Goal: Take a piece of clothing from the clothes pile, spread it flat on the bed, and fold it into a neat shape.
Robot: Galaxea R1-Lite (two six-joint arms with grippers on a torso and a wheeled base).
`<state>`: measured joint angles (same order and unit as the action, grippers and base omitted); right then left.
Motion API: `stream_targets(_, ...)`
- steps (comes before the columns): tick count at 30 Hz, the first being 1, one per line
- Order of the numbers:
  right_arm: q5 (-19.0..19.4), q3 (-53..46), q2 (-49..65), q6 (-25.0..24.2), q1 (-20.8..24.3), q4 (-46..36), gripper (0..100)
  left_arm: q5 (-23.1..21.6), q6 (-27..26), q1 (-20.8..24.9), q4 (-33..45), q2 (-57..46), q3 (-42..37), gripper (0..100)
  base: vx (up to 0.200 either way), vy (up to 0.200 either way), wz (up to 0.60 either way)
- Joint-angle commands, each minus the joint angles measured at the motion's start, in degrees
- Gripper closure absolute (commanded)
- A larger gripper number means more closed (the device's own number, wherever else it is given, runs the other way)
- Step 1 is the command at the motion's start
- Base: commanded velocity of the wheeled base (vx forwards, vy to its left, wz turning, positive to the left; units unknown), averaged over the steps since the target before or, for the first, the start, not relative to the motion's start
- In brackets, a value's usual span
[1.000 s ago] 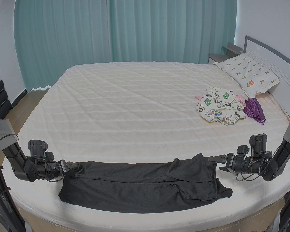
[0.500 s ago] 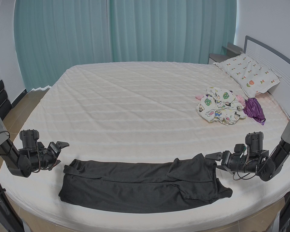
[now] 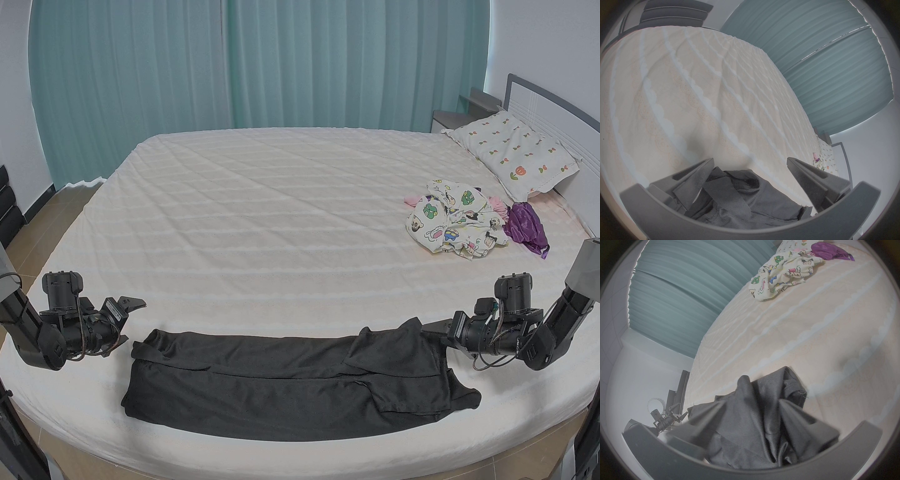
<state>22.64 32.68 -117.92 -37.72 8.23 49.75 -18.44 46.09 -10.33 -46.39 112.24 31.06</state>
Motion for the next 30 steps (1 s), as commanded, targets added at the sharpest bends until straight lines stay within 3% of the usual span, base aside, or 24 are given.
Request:
stream_targets(1, 0.04, 0.45, -2.75, -0.08, -0.32, 0.26, 100, -0.01, 0.05, 0.04, -0.02, 0.26, 0.05, 0, 0.0, 0.0, 0.0)
stream_targets(5, 0.04, 0.54, -2.93, -0.25, -1.29, 0.35, 100, -0.01, 0.05, 0.04, -0.02, 0.26, 0.05, 0, 0.0, 0.0, 0.0)
stream_targets(12, 0.13, 1.33, -1.52, -4.65, -2.96, 2.02, 100, -0.01, 0.05, 0.13, 0.07, 0.52, -0.12, 0, 0.0, 0.0, 0.0)
stream_targets(21, 0.83, 1.51, -3.19, -4.29, -5.68, 7.2, 100, -0.01, 0.05, 0.83, 0.07, 1.49, -0.56, 0, 0.0, 0.0, 0.0)
stream_targets(30, 2.32, 0.89, -6.27, -3.77, -5.06, 7.55, 100, -0.01, 0.05, 1.54, -0.02, 1.76, -0.92, 0, 0.0, 0.0, 0.0)
